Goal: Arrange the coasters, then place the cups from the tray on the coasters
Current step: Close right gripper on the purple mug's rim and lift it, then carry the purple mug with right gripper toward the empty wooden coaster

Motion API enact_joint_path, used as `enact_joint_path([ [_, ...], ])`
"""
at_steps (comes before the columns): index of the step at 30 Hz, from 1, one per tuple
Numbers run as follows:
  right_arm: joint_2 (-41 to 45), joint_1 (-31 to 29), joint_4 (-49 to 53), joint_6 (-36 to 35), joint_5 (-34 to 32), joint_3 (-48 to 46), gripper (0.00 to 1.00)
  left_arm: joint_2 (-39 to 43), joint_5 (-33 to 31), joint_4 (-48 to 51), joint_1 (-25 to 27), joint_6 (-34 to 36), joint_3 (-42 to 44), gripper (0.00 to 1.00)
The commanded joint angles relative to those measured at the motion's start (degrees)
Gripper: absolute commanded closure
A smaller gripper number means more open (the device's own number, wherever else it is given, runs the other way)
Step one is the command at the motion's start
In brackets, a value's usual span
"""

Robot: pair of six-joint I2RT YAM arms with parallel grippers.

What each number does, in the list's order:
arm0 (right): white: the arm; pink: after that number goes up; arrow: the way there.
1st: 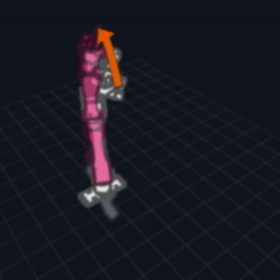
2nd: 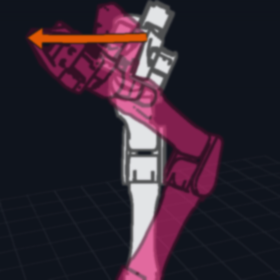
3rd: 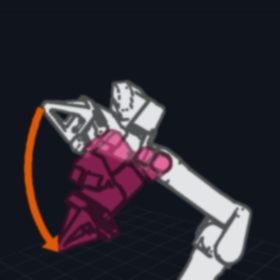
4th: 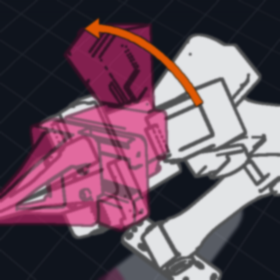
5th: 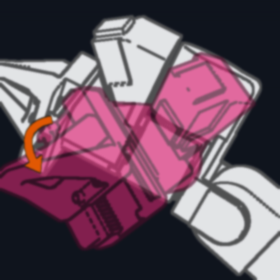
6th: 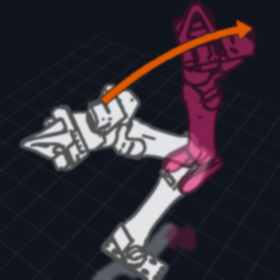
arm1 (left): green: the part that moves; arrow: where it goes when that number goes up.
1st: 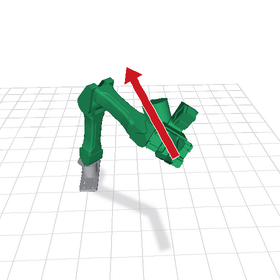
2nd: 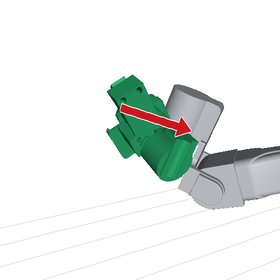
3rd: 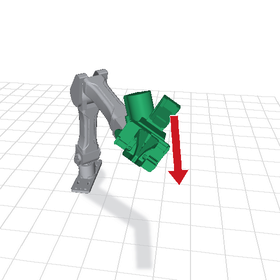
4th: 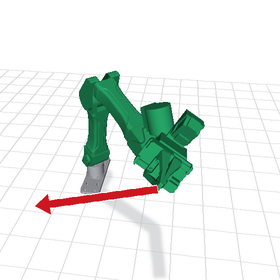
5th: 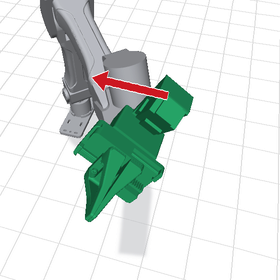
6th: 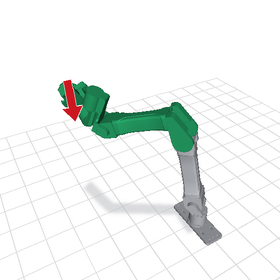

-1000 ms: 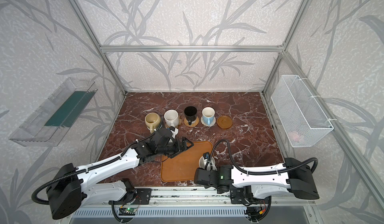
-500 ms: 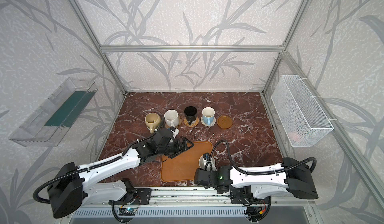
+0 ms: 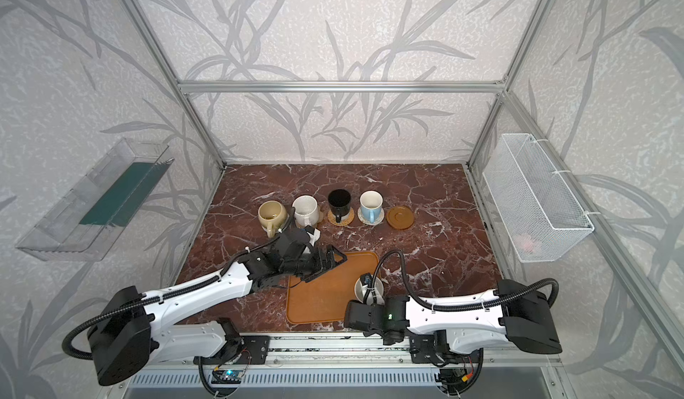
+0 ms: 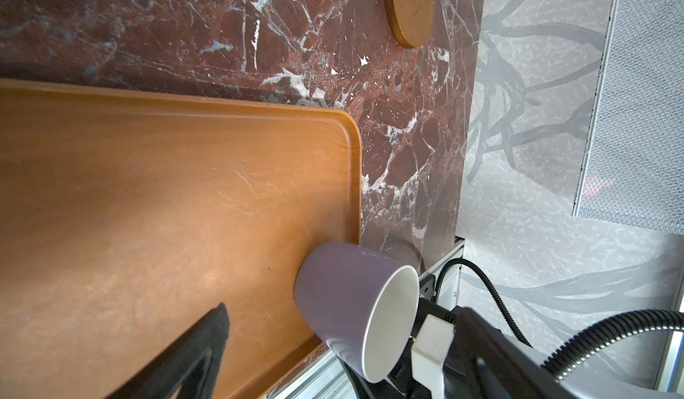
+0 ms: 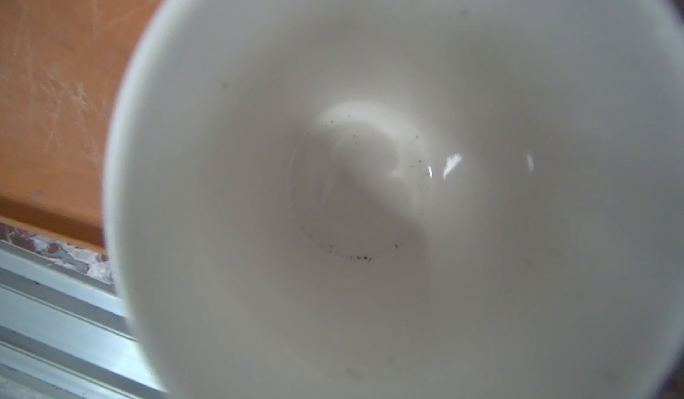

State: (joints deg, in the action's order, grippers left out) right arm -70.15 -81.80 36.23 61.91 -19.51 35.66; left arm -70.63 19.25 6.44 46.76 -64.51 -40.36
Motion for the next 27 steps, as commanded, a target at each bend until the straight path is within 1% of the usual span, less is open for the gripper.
enact_joint_path([
  [1, 0.67, 0.1, 2.16, 0.21, -1.49, 0.91, 0.74, -0.35, 0.44, 0.46, 0.17, 0.34, -2.24, 0.02],
  [4, 1.54, 0.1, 2.1, 0.08, -2.06, 0.79, 0.78, -0.58, 0.8, 0.31, 0.22, 0.5, -2.49, 0.02],
  [8, 2.12, 0.11, 2.07, -0.16, -3.63, 0.66, 0.8, -0.99, 1.32, 0.03, 0.19, 0.68, -2.69, 0.02],
  [9, 2.14, 0.18, 1.93, -0.06, -4.07, 0.61, 0.82, -0.96, 1.45, -0.25, 0.18, 0.34, -2.54, 0.02],
  [10, 2.12, 0.15, 1.99, -0.04, -4.3, 0.67, 0.89, -1.01, 2.12, -1.35, 0.18, -0.05, -2.54, 0.02],
  [11, 2.12, 0.21, 2.11, -0.03, -4.34, 0.85, 0.9, -1.06, 2.61, -1.94, 0.21, -0.13, -2.66, 0.03],
  [15, 2.34, 0.26, 3.14, 0.32, -5.01, 1.61, 0.91, -0.5, 2.23, -0.18, 0.17, 0.97, -3.75, 0.03],
  [18, 3.05, 0.27, 3.17, 0.41, -5.97, 1.97, 0.96, -1.11, 2.47, 2.19, 0.08, 2.49, -4.89, 0.03],
  [20, 3.89, 0.29, 3.35, 0.78, -6.66, 2.16, 0.97, -1.91, 3.36, 2.87, 0.08, 2.97, -5.56, 0.03],
  [21, 4.35, 0.28, 3.42, 0.89, -7.06, 2.19, 1.0, -2.06, 3.66, 2.75, 0.08, 2.99, -5.64, 0.03],
  [27, 8.52, 0.29, 3.51, 1.56, -9.52, 1.79, 1.0, -1.89, 3.6, 3.19, 0.08, 3.15, -6.49, 0.03],
])
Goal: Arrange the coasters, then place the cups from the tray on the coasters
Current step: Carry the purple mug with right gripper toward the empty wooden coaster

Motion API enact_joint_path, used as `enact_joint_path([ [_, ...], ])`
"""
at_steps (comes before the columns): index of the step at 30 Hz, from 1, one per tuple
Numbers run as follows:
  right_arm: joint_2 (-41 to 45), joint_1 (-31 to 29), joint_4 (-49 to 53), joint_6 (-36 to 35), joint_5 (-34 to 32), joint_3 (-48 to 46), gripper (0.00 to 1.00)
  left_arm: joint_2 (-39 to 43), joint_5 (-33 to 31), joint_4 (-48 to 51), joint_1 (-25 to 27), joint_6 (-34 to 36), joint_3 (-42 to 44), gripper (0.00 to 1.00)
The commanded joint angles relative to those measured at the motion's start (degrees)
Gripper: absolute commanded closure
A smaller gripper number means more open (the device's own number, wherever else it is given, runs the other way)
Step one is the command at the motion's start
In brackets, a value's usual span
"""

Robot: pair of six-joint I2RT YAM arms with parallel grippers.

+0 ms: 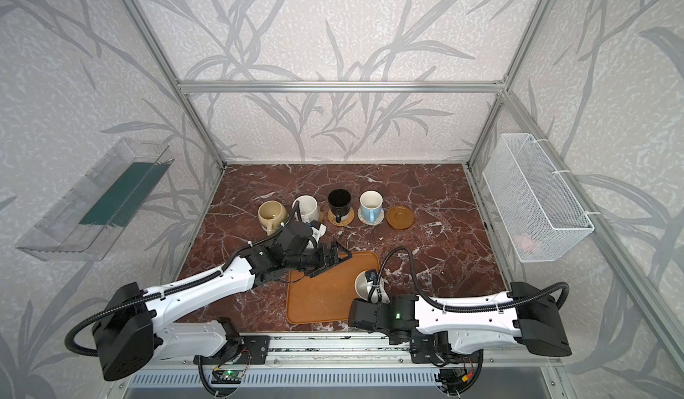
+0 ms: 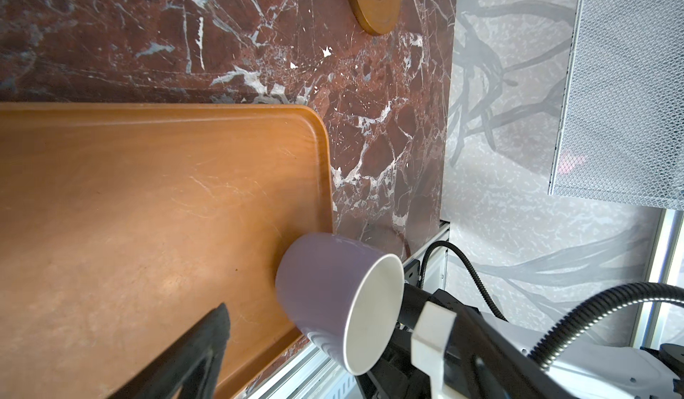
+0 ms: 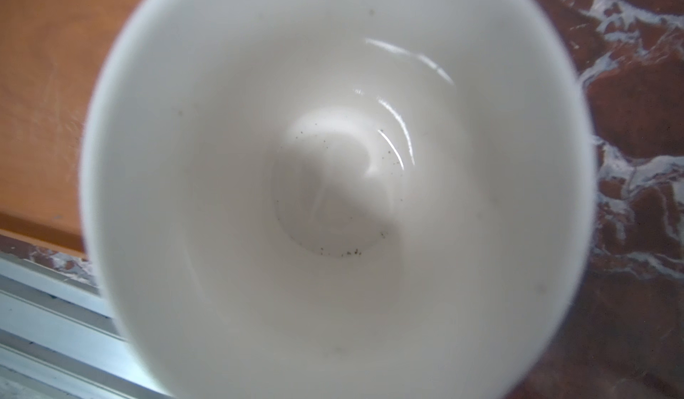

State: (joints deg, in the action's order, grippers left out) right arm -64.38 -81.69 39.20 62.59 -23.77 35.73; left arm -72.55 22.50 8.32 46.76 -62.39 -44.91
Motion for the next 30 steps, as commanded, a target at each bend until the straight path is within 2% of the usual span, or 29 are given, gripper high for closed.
enact_joint_path([
  [1, 3.37, 0.34, 1.16, 0.8, -5.78, 1.94, 1.0, 0.24, 0.1, 1.69, 0.12, 1.2, -2.13, 0.03],
  [12, 9.82, 5.91, 4.09, -4.09, -5.89, 3.5, 1.0, 3.23, -3.2, 2.0, -0.01, 1.94, -3.58, 0.01],
  [19, 9.76, 15.77, 4.55, -12.52, -1.26, 5.76, 1.0, 2.46, -5.3, 7.22, -0.23, 6.72, -9.07, 0.01],
  [27, 7.57, 25.47, 1.53, -20.47, 1.83, 9.21, 1.0, -0.76, -4.09, 7.28, -0.27, 7.04, -12.7, 0.01],
  [30, 6.87, 29.87, 0.65, -23.7, 4.95, 10.38, 1.0, -2.27, -3.56, 7.24, -0.28, 7.46, -14.55, 0.01],
])
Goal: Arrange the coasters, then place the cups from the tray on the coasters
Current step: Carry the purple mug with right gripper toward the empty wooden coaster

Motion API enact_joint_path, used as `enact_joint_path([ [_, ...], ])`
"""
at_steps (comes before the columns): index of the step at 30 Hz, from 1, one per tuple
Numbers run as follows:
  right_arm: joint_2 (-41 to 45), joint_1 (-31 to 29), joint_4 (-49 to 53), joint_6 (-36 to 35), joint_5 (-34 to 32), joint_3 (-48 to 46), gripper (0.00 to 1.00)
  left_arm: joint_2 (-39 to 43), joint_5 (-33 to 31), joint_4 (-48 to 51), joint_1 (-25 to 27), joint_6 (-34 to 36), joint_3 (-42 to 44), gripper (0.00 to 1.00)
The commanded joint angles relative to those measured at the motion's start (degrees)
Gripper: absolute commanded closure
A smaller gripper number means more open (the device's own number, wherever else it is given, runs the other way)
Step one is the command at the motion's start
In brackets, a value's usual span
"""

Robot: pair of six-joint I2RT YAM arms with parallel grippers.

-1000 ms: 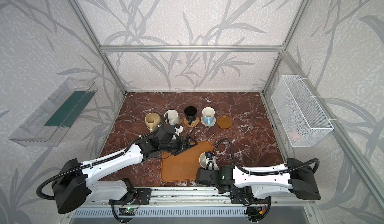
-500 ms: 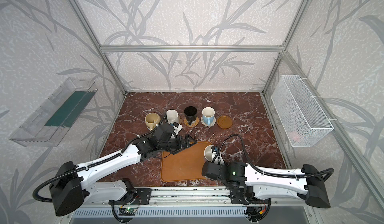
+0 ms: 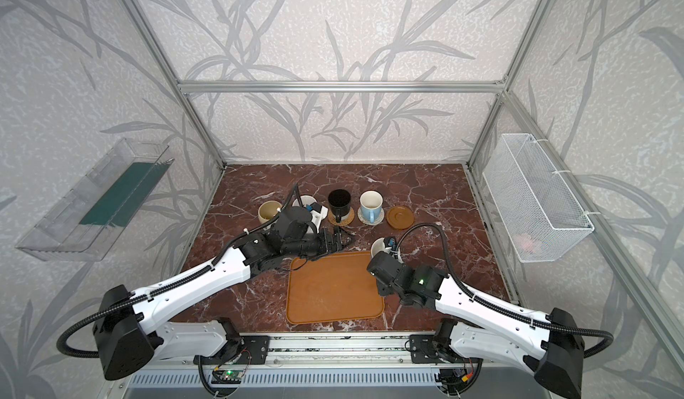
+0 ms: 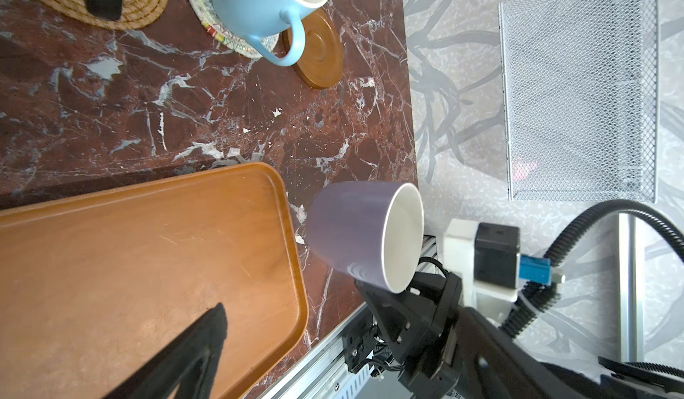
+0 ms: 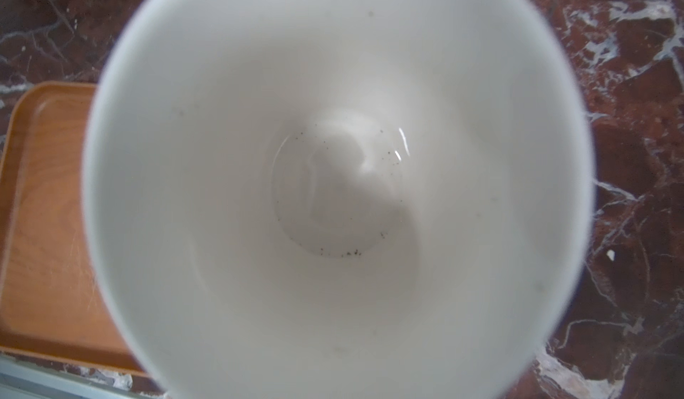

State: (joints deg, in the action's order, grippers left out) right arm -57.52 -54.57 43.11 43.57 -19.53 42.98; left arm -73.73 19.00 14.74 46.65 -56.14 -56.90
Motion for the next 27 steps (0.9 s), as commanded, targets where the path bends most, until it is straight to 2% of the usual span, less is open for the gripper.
enact_joint_path([
  [1, -0.37, 4.48, -3.39, -5.72, 1.81, 3.63, 1.0, -1.7, -0.21, 0.78, -0.12, 1.44, -3.2, 0.01],
  [5, -1.67, 10.11, -3.22, -10.31, 4.0, 5.8, 1.0, -4.58, 0.33, -0.44, -0.22, 1.6, -5.91, 0.01],
  [15, -2.72, 22.93, -5.77, -14.19, 10.24, 8.15, 1.0, -10.42, 1.91, -0.77, -0.24, 2.87, -11.83, 0.01],
  [27, -9.01, 31.19, -8.92, -18.16, 14.69, 11.17, 1.0, -16.72, 3.51, -5.33, -0.08, 1.03, -14.05, 0.01],
])
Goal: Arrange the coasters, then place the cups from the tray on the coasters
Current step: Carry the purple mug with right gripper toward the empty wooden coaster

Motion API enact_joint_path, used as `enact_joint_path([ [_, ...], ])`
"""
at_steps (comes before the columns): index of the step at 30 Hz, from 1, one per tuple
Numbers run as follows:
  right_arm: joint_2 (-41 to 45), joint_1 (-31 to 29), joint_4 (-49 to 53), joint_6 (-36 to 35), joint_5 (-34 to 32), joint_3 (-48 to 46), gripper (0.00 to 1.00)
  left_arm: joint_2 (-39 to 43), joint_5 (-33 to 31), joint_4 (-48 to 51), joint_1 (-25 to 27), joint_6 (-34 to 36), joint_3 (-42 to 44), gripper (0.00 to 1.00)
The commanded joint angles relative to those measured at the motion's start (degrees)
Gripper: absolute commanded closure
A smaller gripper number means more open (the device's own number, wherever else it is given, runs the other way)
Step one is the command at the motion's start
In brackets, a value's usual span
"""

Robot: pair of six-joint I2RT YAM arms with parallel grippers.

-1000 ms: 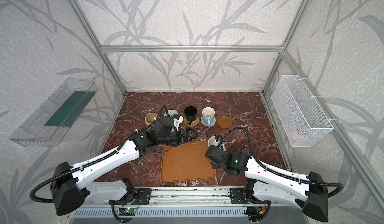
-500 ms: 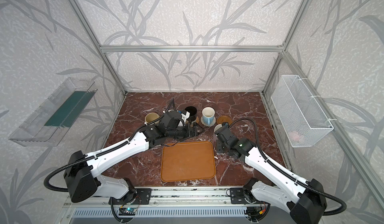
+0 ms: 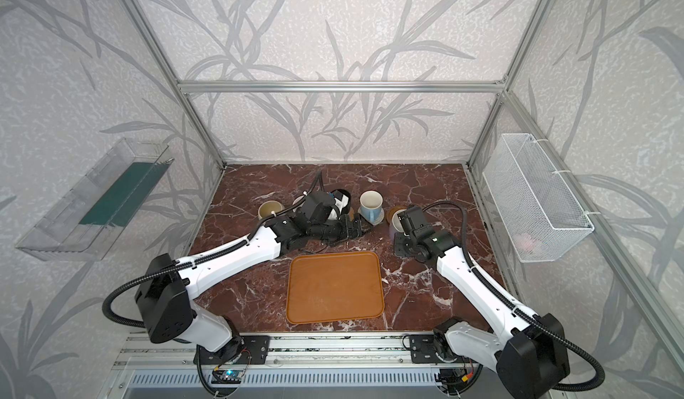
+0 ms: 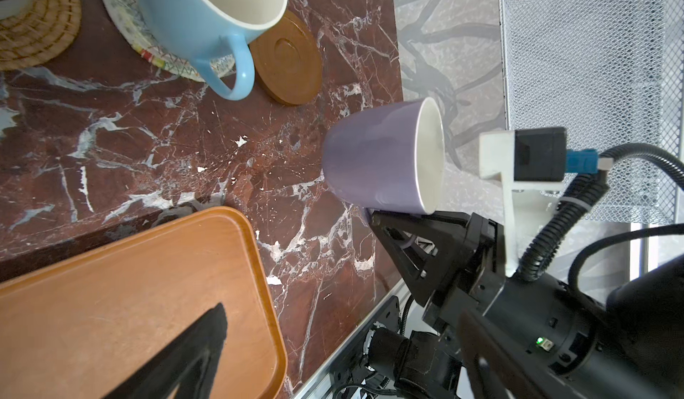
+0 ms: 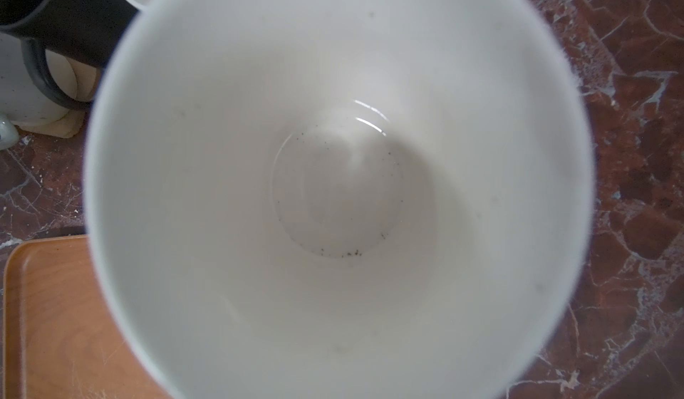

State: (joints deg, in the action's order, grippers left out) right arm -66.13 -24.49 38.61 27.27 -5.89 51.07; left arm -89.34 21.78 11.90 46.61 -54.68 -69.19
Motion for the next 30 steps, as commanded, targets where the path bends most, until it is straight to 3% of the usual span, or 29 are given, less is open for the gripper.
enact_joint_path([
  [1, -1.15, 1.58, -4.48, -2.15, 1.36, 3.52, 1.0, -1.67, 0.72, -2.73, -0.03, -0.44, -2.08, 0.01],
  [16, -9.66, 6.94, -10.04, -2.43, 5.01, 6.83, 1.0, -8.82, 0.31, 1.87, -0.56, 3.46, -11.89, 0.01],
  [30, -20.11, 11.12, -7.69, -9.77, 4.4, 14.05, 1.0, -15.14, -7.41, -3.59, -0.81, 1.0, -16.23, 0.02],
])
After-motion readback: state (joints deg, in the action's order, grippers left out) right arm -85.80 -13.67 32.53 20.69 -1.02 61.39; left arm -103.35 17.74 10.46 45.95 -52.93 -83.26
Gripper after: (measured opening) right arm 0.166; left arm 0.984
